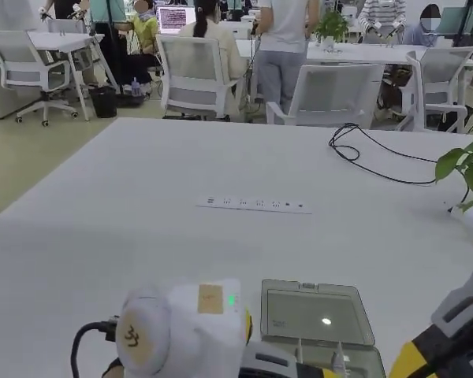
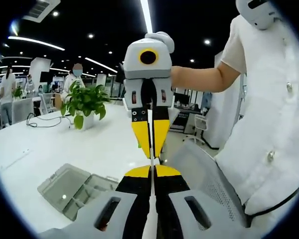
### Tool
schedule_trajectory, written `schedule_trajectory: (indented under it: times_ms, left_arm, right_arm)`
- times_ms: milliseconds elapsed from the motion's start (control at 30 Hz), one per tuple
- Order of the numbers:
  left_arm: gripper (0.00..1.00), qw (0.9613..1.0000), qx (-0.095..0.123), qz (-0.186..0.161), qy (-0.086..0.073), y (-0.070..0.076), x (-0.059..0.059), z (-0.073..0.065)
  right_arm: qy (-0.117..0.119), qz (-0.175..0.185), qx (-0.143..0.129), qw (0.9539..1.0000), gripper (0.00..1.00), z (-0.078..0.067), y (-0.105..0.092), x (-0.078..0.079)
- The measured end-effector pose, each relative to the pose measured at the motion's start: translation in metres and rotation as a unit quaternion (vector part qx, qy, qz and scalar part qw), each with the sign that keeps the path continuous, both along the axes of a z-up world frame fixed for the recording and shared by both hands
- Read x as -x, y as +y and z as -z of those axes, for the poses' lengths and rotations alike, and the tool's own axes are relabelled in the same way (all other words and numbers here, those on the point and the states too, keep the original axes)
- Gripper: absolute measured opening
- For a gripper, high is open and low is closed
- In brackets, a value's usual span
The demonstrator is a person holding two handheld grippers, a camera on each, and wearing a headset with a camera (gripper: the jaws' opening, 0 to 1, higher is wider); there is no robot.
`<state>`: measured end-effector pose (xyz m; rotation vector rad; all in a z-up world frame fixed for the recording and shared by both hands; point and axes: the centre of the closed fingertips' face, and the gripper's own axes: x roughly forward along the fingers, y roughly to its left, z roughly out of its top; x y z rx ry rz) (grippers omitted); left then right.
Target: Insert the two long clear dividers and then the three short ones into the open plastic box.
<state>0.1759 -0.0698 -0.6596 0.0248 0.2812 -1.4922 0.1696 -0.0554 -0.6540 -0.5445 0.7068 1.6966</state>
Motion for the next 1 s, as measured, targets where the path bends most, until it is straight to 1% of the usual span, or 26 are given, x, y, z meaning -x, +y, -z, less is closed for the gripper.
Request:
schedule_trajectory:
  times_ms: [67,167,533,667,833,1000]
  left_arm:
    - [0.00,1.0000,0.000,0.000,0.002,0.000,0.000,0.000]
    - [0.00,1.0000,-0.002,-0.001,-0.002,0.001,0.000,0.001]
    - [0.00,0.9999,-0.006,-0.010,0.003,0.004,0.001,0.005]
    - [0.00,0.9998,-0.013,-0.013,0.004,0.006,0.001,0.009]
    - [0.06,0.9995,-0.023,-0.021,0.006,0.010,0.000,0.014]
    - [0.16,0.9985,-0.033,-0.042,0.010,0.015,-0.005,0.020]
  right_arm:
    - [-0.002,-0.002,-0.001,1.0000,0.03,0.000,0.001,0.000]
    - [-0.007,-0.004,0.000,1.0000,0.03,0.001,0.001,0.000]
    - [-0.017,-0.008,0.000,0.9998,0.03,0.002,0.003,0.000]
    - [-0.021,-0.004,-0.001,0.9998,0.03,0.001,0.001,-0.005]
    - [-0.030,0.002,0.001,0.9996,0.03,0.000,0.000,-0.008]
    - [-0.037,0.011,0.003,0.9993,0.03,-0.001,-0.003,-0.015]
